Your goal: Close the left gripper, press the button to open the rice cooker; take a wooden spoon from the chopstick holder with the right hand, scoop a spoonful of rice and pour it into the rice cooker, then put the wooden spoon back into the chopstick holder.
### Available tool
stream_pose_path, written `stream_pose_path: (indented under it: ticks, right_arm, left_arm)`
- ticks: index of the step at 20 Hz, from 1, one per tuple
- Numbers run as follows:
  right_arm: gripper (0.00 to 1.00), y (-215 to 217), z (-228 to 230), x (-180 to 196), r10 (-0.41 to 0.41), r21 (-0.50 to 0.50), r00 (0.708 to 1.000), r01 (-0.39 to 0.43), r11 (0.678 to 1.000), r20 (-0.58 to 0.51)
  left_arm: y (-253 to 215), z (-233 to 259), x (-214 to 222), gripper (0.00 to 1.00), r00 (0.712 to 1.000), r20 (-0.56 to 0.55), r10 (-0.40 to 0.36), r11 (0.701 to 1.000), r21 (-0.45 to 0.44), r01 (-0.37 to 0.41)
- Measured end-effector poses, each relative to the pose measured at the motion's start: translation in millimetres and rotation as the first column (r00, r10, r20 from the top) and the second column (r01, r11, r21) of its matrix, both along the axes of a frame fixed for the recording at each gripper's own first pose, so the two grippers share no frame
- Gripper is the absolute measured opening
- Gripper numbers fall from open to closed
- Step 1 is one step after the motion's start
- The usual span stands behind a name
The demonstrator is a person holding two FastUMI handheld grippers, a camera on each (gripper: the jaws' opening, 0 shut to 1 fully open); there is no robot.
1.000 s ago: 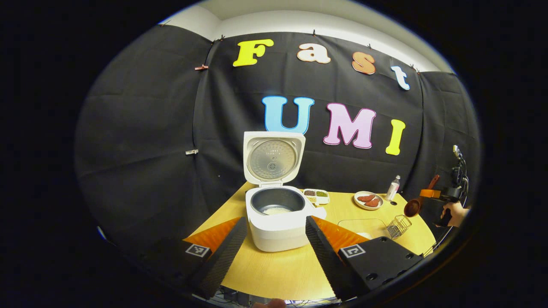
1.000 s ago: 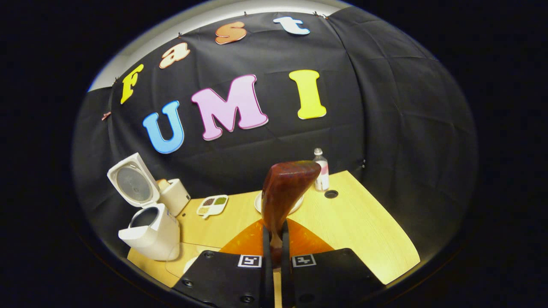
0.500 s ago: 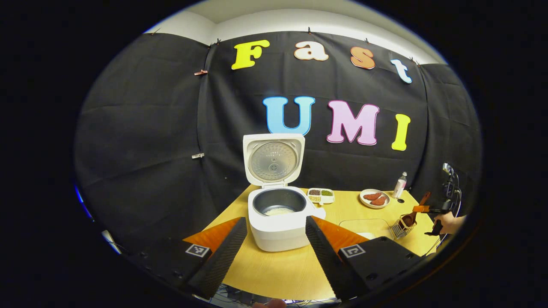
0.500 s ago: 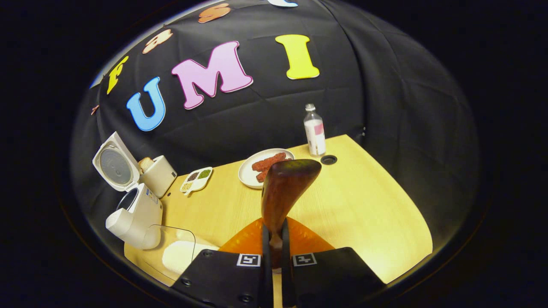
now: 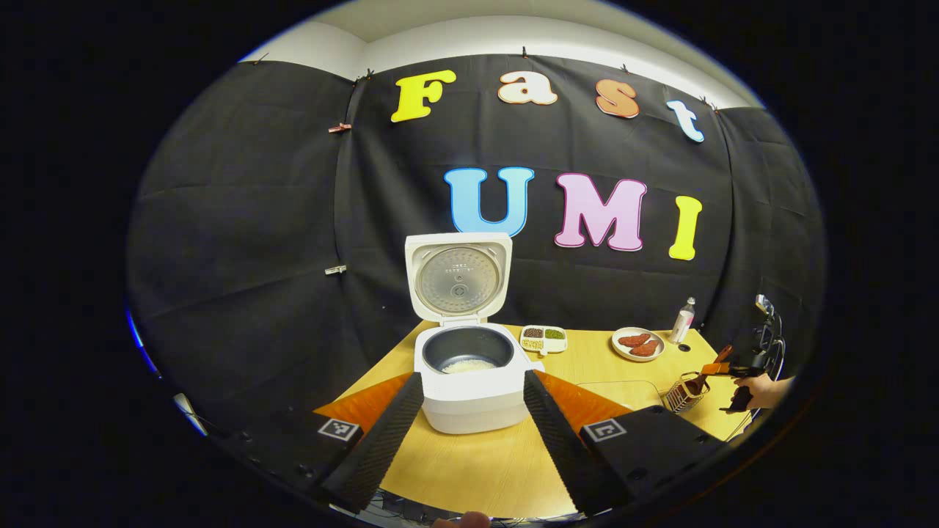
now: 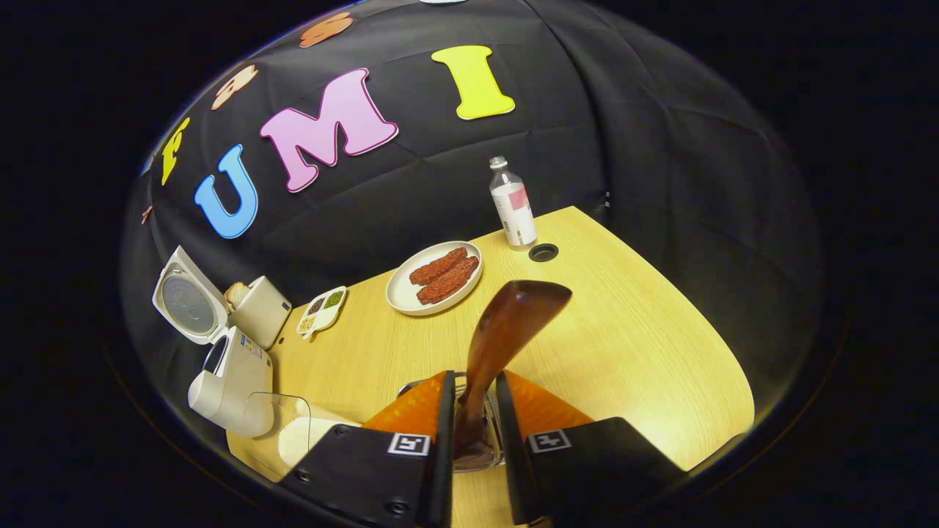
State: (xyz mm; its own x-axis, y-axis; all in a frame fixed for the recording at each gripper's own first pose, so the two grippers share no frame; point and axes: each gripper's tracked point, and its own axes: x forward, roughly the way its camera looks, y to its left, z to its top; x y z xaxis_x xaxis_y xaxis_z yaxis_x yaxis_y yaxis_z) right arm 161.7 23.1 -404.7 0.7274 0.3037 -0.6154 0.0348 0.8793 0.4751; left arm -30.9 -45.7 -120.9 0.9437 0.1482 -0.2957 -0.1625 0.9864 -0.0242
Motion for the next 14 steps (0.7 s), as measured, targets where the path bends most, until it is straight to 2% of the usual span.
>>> stream_pose_path:
  ticks: [1, 2, 3, 4, 7, 8, 11, 14]
  right_arm:
    - [0.41, -5, -1, -3, -0.002, -0.016, 1.0, 0.001, 1.0, -0.007]
    - [0.43, -8, 1, -7, -0.001, -0.023, 1.0, 0.001, 1.0, -0.01]
    - [0.51, -9, 5, -11, -0.002, -0.024, 1.0, 0.002, 1.0, -0.008]
    - [0.75, -12, 10, -14, -0.005, -0.029, 1.0, 0.005, 1.0, -0.004]
    - [0.9, -17, 30, -27, -0.015, -0.023, 1.0, 0.016, 1.0, 0.028]
    - [0.99, -17, 39, -34, -0.016, -0.018, 0.999, 0.017, 1.0, 0.032]
    - [0.99, -20, 76, -48, -0.044, 0.003, 0.995, 0.044, 0.999, 0.085]
    - [0.98, -26, 111, -67, -0.03, -0.049, 0.986, 0.038, 0.998, 0.164]
  left_arm:
    - [-2, 2, 1, 0.95, 1.0, 0.006, -0.006, 1.0, -0.001, 0.006]
    - [-4, 4, 2, 0.95, 1.0, 0.011, -0.012, 1.0, -0.001, 0.012]
    - [-4, 5, 3, 0.95, 1.0, 0.016, -0.019, 1.0, 0.001, 0.019]
    - [-4, 8, 4, 0.95, 0.999, 0.022, -0.027, 1.0, 0.002, 0.027]
    - [-4, 18, 11, 0.95, 0.997, 0.047, -0.055, 0.998, -0.004, 0.055]
    - [-4, 22, 14, 0.95, 0.996, 0.057, -0.065, 0.998, -0.007, 0.066]
    - [-3, 35, 22, 0.95, 0.99, 0.095, -0.102, 0.995, -0.005, 0.102]
    - [-2, 48, 29, 0.95, 0.981, 0.126, -0.145, 0.989, 0.007, 0.145]
